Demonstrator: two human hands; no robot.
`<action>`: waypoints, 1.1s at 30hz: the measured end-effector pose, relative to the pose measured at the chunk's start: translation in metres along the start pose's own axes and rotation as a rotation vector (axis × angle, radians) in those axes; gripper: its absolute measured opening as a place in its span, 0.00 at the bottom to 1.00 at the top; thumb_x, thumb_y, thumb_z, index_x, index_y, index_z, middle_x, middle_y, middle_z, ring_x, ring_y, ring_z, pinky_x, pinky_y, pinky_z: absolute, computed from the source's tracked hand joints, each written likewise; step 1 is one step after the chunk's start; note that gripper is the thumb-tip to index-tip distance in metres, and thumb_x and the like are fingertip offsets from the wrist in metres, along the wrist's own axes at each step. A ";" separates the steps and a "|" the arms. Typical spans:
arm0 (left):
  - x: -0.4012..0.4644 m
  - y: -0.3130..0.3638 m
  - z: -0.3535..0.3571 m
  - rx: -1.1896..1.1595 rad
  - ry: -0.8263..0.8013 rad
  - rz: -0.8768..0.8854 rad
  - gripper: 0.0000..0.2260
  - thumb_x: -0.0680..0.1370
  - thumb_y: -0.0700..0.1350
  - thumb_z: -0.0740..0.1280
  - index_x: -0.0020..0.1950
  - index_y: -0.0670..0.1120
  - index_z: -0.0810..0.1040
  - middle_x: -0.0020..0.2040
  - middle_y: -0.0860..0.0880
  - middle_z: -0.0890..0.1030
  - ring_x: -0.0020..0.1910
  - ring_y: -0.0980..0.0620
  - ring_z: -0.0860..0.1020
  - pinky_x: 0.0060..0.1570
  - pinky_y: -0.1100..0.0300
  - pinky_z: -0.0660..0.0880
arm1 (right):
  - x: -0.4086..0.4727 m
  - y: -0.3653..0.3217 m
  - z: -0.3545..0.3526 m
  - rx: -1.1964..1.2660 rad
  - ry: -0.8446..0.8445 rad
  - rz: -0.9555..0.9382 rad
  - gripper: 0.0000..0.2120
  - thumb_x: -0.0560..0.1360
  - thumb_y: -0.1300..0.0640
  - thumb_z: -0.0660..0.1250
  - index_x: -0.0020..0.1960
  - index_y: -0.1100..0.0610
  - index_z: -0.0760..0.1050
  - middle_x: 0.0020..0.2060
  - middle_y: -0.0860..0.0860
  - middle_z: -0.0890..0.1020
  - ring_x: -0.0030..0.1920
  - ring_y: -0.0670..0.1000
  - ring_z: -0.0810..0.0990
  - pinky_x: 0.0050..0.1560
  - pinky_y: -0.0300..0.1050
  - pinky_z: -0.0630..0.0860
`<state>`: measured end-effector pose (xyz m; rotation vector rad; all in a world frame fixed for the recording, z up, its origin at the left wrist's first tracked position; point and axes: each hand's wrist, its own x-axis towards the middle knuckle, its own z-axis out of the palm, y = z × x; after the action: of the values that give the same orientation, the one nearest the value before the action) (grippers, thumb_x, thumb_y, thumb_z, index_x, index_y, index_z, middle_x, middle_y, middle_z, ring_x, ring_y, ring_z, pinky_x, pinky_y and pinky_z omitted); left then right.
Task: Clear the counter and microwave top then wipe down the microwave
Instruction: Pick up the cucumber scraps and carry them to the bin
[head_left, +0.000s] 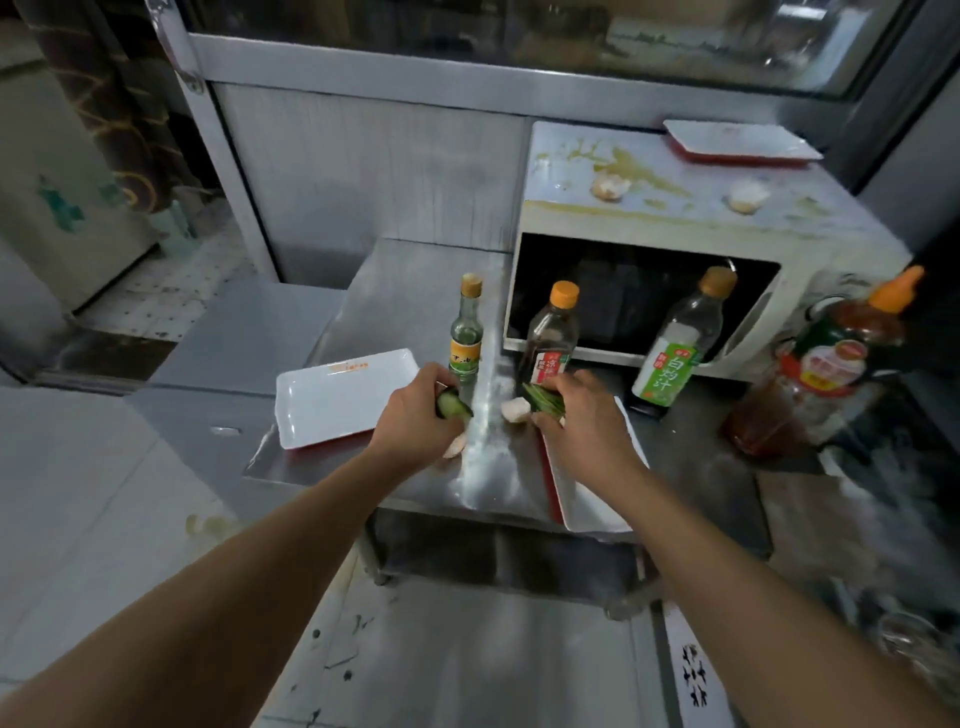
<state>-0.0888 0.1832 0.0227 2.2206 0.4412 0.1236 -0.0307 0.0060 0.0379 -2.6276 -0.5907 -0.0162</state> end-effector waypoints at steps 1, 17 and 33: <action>0.000 0.006 0.003 0.002 -0.019 0.020 0.14 0.72 0.38 0.67 0.55 0.49 0.72 0.47 0.47 0.80 0.45 0.46 0.78 0.45 0.48 0.79 | -0.005 0.002 -0.006 -0.005 0.016 0.021 0.16 0.75 0.55 0.67 0.61 0.58 0.73 0.57 0.55 0.73 0.58 0.56 0.72 0.57 0.48 0.69; -0.030 0.063 0.000 0.007 -0.381 0.501 0.16 0.70 0.38 0.68 0.55 0.48 0.72 0.48 0.49 0.79 0.46 0.46 0.78 0.45 0.55 0.74 | -0.121 -0.026 -0.066 -0.120 0.312 0.456 0.16 0.74 0.55 0.68 0.60 0.59 0.75 0.56 0.57 0.75 0.56 0.58 0.75 0.55 0.47 0.72; -0.189 0.122 0.062 0.022 -0.824 0.835 0.12 0.72 0.40 0.70 0.50 0.52 0.71 0.48 0.51 0.79 0.49 0.48 0.77 0.49 0.53 0.75 | -0.345 -0.052 -0.090 -0.147 0.527 0.902 0.14 0.75 0.57 0.68 0.59 0.59 0.75 0.56 0.57 0.75 0.54 0.57 0.76 0.53 0.44 0.70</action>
<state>-0.2177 0.0002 0.0886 2.1125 -0.9310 -0.3533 -0.3584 -0.1294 0.1039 -2.6195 0.7935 -0.4622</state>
